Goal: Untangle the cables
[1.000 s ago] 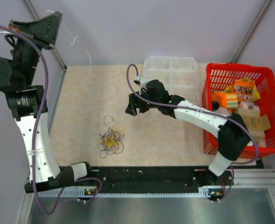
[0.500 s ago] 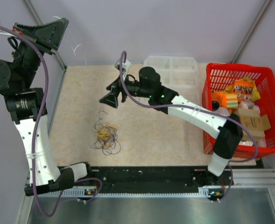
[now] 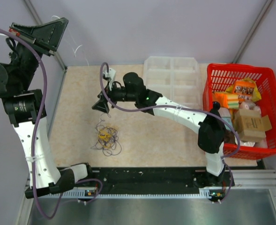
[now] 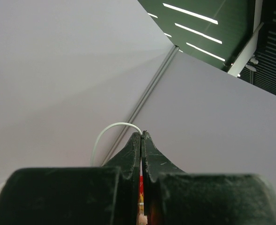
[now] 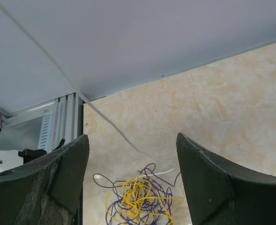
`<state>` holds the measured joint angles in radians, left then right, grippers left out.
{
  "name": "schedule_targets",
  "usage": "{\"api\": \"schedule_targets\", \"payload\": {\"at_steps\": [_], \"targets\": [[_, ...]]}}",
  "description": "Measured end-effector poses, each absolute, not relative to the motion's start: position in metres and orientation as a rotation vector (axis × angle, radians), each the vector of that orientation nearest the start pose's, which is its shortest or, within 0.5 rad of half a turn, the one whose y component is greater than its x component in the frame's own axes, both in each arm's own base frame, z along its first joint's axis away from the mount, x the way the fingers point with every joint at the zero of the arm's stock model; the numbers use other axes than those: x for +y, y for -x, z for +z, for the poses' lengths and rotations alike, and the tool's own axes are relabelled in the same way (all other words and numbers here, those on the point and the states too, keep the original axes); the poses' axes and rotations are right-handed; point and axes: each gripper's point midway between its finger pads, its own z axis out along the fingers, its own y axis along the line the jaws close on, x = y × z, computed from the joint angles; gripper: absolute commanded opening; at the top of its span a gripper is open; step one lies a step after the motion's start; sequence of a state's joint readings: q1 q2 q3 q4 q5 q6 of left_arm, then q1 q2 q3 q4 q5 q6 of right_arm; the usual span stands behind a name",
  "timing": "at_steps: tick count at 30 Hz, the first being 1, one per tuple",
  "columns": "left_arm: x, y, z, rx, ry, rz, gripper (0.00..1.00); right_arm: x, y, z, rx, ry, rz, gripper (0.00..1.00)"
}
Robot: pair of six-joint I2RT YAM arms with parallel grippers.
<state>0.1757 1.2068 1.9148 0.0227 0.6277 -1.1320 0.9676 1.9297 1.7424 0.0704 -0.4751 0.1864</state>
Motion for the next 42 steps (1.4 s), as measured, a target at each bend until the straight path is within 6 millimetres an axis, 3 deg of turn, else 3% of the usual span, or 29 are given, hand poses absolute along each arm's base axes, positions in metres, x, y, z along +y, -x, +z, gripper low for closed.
{"api": "schedule_targets", "payload": {"at_steps": [6,10,14,15,17,19,22,24,25,27,29,30,32,34,36,40,42], "targets": [[-0.093,-0.248,0.681,1.068,0.026,-1.146,0.0,0.553,-0.254,0.317,1.472,1.045,1.254,0.36],[-0.093,-0.248,0.68,1.071,0.024,-1.148,0.0,0.558,-0.256,0.317,1.482,1.015,1.23,0.0],[-0.093,-0.252,0.676,1.085,0.028,-1.154,0.0,0.558,-0.256,0.313,1.5,0.985,1.203,0.0],[-0.093,-0.255,0.671,1.096,0.032,-1.15,0.04,0.554,-0.254,0.306,1.525,0.978,1.192,0.0],[-0.09,-0.266,0.654,1.141,0.055,-1.127,0.25,0.545,-0.251,0.296,1.574,0.971,1.177,0.0],[-0.082,-0.29,0.623,1.23,0.116,-1.071,0.38,0.533,-0.247,0.289,1.637,0.955,1.159,0.0],[-0.062,-0.327,0.552,1.399,0.24,-0.97,0.5,0.515,-0.24,0.299,1.685,0.934,1.142,0.0],[-0.043,-0.351,0.482,1.531,0.349,-0.895,0.88,0.503,-0.235,0.318,1.685,0.914,1.138,0.0],[-0.032,-0.362,0.435,1.622,0.422,-0.855,0.92,0.498,-0.234,0.33,1.679,0.902,1.137,0.0],[-0.015,-0.369,0.354,1.779,0.554,-0.801,0.94,0.492,-0.233,0.352,1.656,0.876,1.145,0.0],[-0.007,-0.36,0.275,1.942,0.692,-0.767,0.94,0.486,-0.236,0.374,1.638,0.846,1.154,0.0],[-0.005,-0.351,0.241,2.016,0.757,-0.753,0.93,0.485,-0.237,0.383,1.628,0.833,1.158,0.0],[-0.01,-0.33,0.196,2.122,0.831,-0.754,0.9,0.479,-0.243,0.396,1.625,0.807,1.158,0.0],[-0.017,-0.314,0.176,2.168,0.857,-0.769,0.86,0.474,-0.25,0.405,1.627,0.781,1.155,0.0],[-0.026,-0.297,0.172,2.168,0.842,-0.798,0.82,0.472,-0.259,0.414,1.626,0.757,1.156,0.0],[-0.037,-0.272,0.191,2.079,0.739,-0.817,0.8,0.478,-0.279,0.43,1.614,0.718,1.169,0.0],[-0.044,-0.259,0.202,2.02,0.676,-0.83,0.84,0.481,-0.285,0.431,1.619,0.707,1.175,0.0]]}}
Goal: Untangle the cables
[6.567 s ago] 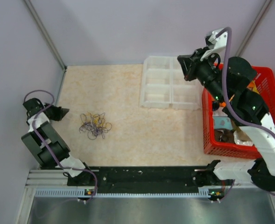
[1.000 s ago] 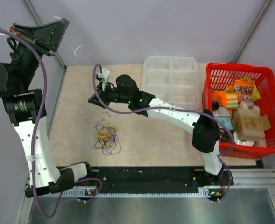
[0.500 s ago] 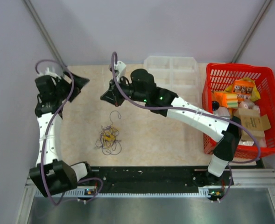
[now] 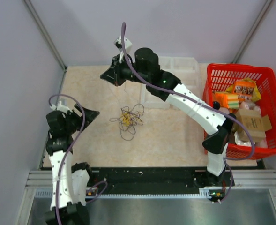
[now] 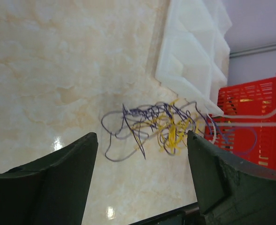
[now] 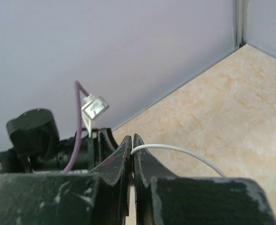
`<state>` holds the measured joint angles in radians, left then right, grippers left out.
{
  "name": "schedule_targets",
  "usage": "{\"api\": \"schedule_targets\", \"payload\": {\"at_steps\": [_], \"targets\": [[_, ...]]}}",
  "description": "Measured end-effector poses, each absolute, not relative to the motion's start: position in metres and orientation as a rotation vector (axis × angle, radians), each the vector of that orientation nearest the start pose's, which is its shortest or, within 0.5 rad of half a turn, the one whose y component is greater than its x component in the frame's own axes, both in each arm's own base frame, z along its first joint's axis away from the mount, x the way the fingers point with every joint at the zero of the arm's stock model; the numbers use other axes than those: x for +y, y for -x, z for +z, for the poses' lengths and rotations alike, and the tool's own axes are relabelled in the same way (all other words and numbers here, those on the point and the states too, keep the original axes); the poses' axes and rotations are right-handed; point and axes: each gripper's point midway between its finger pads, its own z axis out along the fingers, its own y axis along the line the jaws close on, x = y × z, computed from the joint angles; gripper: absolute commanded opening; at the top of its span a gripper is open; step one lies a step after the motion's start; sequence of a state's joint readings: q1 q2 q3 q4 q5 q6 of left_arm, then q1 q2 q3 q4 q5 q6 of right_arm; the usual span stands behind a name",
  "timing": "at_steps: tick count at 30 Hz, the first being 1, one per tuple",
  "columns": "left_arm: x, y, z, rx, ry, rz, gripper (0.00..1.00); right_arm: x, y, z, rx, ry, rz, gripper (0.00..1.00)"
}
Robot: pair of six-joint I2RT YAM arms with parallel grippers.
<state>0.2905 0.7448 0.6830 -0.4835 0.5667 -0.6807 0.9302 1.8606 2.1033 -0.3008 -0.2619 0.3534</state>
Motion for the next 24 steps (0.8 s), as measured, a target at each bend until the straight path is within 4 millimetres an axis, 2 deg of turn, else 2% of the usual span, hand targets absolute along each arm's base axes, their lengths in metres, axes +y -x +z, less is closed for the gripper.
{"api": "schedule_targets", "payload": {"at_steps": [5,6,8,9,14,17,19,24], "targets": [[-0.063,-0.234,0.207,1.922,0.566,-0.912,0.88,0.489,-0.284,0.43,1.638,0.696,1.222,0.0],[-0.067,-0.231,0.205,1.917,0.556,-0.935,0.87,0.489,-0.284,0.43,1.641,0.693,1.225,0.0],[-0.073,-0.227,0.201,1.921,0.552,-0.978,0.77,0.489,-0.284,0.432,1.642,0.683,1.234,0.0],[-0.075,-0.226,0.199,1.924,0.554,-1.003,0.77,0.488,-0.283,0.433,1.641,0.678,1.237,0.0],[-0.087,-0.223,0.194,1.949,0.542,-1.103,0.85,0.487,-0.286,0.438,1.642,0.646,1.231,0.0],[-0.097,-0.22,0.19,1.986,0.517,-1.129,0.88,0.485,-0.287,0.449,1.625,0.623,1.236,0.0],[-0.103,-0.218,0.19,2.004,0.494,-1.135,0.98,0.483,-0.286,0.459,1.602,0.609,1.247,0.0],[-0.107,-0.223,0.204,1.986,0.463,-1.092,0.99,0.478,-0.281,0.478,1.568,0.584,1.274,0.0]]}}
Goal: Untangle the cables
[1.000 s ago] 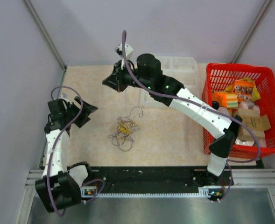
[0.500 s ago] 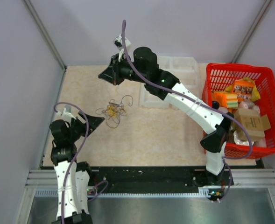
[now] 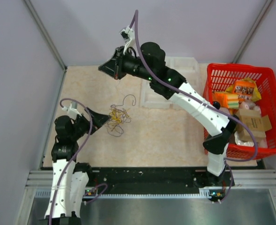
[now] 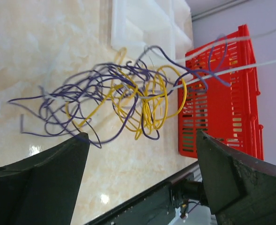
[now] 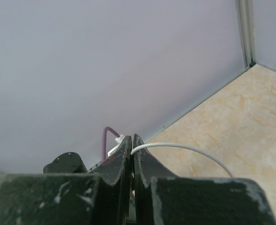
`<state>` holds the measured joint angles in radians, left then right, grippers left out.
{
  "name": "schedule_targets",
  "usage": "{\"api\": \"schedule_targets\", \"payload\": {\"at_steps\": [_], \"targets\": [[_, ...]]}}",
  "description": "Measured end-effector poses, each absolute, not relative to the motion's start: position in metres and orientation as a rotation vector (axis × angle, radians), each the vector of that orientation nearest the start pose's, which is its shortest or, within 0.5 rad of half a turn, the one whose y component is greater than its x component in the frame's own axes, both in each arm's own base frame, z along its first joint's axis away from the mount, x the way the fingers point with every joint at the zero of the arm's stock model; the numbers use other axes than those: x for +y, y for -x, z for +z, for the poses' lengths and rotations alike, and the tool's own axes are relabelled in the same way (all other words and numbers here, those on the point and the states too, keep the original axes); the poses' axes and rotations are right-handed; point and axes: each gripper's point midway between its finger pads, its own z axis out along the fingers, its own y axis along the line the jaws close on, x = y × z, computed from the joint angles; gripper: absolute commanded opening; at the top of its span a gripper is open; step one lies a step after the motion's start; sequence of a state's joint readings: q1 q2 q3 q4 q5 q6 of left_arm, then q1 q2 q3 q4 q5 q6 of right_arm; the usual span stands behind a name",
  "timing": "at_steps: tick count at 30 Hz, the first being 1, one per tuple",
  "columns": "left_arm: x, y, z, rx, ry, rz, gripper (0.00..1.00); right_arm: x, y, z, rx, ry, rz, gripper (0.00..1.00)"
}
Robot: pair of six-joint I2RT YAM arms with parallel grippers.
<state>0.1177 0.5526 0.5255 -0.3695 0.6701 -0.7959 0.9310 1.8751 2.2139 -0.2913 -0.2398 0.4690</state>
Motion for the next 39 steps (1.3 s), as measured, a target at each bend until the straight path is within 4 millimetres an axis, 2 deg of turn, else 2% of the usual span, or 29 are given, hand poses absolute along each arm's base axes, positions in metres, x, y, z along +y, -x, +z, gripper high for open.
{"api": "schedule_targets", "payload": {"at_steps": [4,6,9,10,12,13,14,15,17,18,21,22,23,27,30,32,39], "targets": [[-0.11,-0.236,0.219,1.936,0.432,-1.077,0.95,0.478,-0.272,0.486,1.553,0.585,1.294,0.0],[-0.124,-0.245,0.218,1.968,0.392,-1.119,0.93,0.479,-0.267,0.489,1.543,0.588,1.305,0.0],[-0.164,-0.249,0.205,2.091,0.298,-1.207,0.9,0.48,-0.263,0.492,1.535,0.592,1.31,0.0],[-0.173,-0.247,0.2,2.118,0.276,-1.22,0.85,0.48,-0.263,0.492,1.534,0.592,1.31,0.0],[-0.188,-0.24,0.194,2.155,0.236,-1.231,0.65,0.479,-0.263,0.494,1.529,0.589,1.304,0.0],[-0.192,-0.239,0.195,2.15,0.22,-1.233,0.59,0.478,-0.263,0.495,1.527,0.587,1.303,0.0],[-0.193,-0.241,0.197,2.136,0.213,-1.222,0.59,0.477,-0.262,0.496,1.525,0.585,1.304,0.0],[-0.191,-0.246,0.197,2.124,0.223,-1.196,0.63,0.476,-0.262,0.498,1.522,0.584,1.305,0.0],[-0.184,-0.257,0.192,2.117,0.262,-1.128,0.82,0.474,-0.258,0.503,1.514,0.584,1.309,0.0],[-0.181,-0.263,0.187,2.121,0.286,-1.094,0.87,0.472,-0.257,0.506,1.507,0.584,1.311,0.0],[-0.173,-0.281,0.166,2.16,0.362,-1.002,0.89,0.465,-0.246,0.519,1.48,0.586,1.325,0.0],[-0.172,-0.284,0.16,2.171,0.381,-0.986,0.88,0.463,-0.243,0.524,1.469,0.586,1.329,0.0],[-0.171,-0.288,0.154,2.182,0.395,-0.975,0.83,0.459,-0.239,0.53,1.454,0.586,1.336,0.0],[-0.171,-0.301,0.144,2.192,0.418,-0.959,0.43,0.445,-0.228,0.549,1.411,0.582,1.35,0.0],[-0.167,-0.31,0.149,2.15,0.435,-0.955,0.07,0.439,-0.223,0.558,1.39,0.58,1.357,0.0],[-0.159,-0.319,0.155,2.108,0.455,-0.947,0.0,0.436,-0.221,0.563,1.378,0.579,1.36,0.0],[-0.133,-0.335,0.159,2.03,0.535,-0.909,0.0,0.433,-0.218,0.569,1.36,0.583,1.357,0.0]]}}
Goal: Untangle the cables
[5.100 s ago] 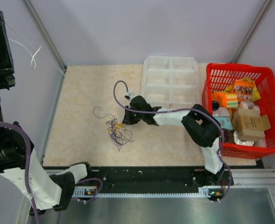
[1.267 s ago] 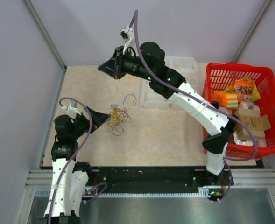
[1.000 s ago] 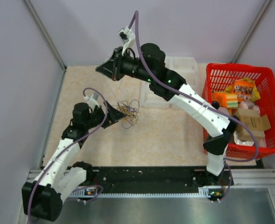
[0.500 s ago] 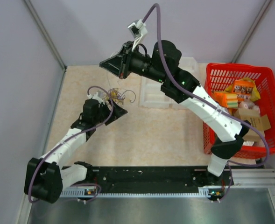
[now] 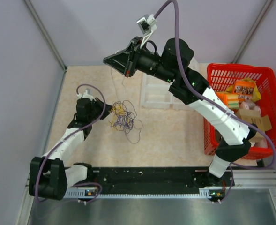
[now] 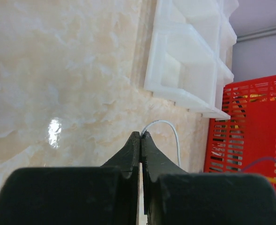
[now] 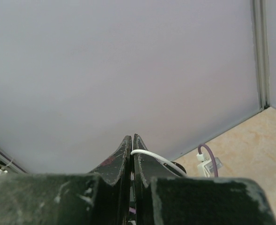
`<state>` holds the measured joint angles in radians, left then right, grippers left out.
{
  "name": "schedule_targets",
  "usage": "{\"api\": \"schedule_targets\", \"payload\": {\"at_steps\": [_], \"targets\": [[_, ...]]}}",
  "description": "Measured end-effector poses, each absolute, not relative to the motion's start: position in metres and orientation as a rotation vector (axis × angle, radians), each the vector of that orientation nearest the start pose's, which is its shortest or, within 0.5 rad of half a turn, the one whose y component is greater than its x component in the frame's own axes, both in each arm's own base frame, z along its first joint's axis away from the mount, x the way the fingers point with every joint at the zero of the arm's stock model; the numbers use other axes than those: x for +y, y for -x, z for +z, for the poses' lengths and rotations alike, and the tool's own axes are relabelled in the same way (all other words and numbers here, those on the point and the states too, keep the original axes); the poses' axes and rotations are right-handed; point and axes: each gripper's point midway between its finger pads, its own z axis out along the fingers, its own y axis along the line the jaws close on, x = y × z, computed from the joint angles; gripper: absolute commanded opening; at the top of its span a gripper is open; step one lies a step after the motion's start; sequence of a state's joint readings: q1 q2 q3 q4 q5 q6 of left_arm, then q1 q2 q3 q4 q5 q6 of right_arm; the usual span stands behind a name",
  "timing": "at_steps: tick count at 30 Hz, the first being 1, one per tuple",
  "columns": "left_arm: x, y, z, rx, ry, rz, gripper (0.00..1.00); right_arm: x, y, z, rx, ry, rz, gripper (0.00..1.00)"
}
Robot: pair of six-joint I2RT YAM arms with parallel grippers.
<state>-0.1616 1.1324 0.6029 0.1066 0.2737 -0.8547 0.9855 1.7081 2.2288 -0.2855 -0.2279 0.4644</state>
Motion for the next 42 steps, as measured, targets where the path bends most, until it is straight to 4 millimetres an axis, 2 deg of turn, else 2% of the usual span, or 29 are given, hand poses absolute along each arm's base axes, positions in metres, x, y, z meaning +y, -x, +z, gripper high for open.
{"api": "schedule_targets", "payload": {"at_steps": [1,4,6,8,9,11,15,18,20,21,23,27,30,32,36,39,42], "targets": [[-0.13,-0.335,0.157,2.033,0.554,-0.923,0.05,0.432,-0.218,0.571,1.355,0.581,1.355,0.0],[-0.123,-0.33,0.141,2.07,0.613,-0.985,0.39,0.429,-0.218,0.577,1.339,0.576,1.341,0.0],[-0.12,-0.318,0.13,2.079,0.642,-1.037,0.83,0.427,-0.219,0.579,1.329,0.573,1.327,0.0],[-0.119,-0.294,0.123,2.07,0.666,-1.091,0.9,0.427,-0.221,0.579,1.328,0.576,1.315,0.0],[-0.119,-0.282,0.126,2.068,0.655,-1.106,0.92,0.427,-0.221,0.578,1.328,0.579,1.311,0.0],[-0.12,-0.271,0.146,2.032,0.587,-1.103,0.9,0.428,-0.222,0.574,1.334,0.588,1.301,0.0],[-0.104,-0.263,0.221,1.871,0.466,-0.967,0.88,0.433,-0.225,0.56,1.359,0.609,1.277,0.0],[-0.084,-0.254,0.264,1.748,0.456,-0.843,0.96,0.438,-0.23,0.543,1.396,0.626,1.256,0.0],[-0.071,-0.245,0.284,1.679,0.462,-0.769,0.98,0.44,-0.232,0.534,1.419,0.634,1.244,0.0],[-0.069,-0.241,0.29,1.655,0.451,-0.752,0.96,0.441,-0.232,0.53,1.427,0.638,1.24,0.0],[-0.075,-0.238,0.299,1.639,0.385,-0.775,0.92,0.441,-0.232,0.528,1.433,0.645,1.236,0.0],[-0.118,-0.243,0.305,1.67,0.164,-0.996,0.91,0.442,-0.231,0.528,1.429,0.651,1.238,0.0],[-0.142,-0.24,0.289,1.725,0.064,-1.1,0.95,0.442,-0.23,0.528,1.425,0.656,1.233,0.0],[-0.151,-0.229,0.277,1.745,0.021,-1.144,0.97,0.442,-0.23,0.529,1.421,0.66,1.231,0.0],[-0.157,-0.217,0.274,1.71,-0.019,-1.194,0.95,0.443,-0.23,0.529,1.416,0.665,1.229,0.0],[-0.16,-0.218,0.278,1.693,-0.033,-1.21,0.93,0.444,-0.229,0.532,1.404,0.664,1.236,0.0],[-0.159,-0.228,0.268,1.732,0.012,-1.197,0.79,0.444,-0.228,0.537,1.381,0.66,1.245,0.0]]}}
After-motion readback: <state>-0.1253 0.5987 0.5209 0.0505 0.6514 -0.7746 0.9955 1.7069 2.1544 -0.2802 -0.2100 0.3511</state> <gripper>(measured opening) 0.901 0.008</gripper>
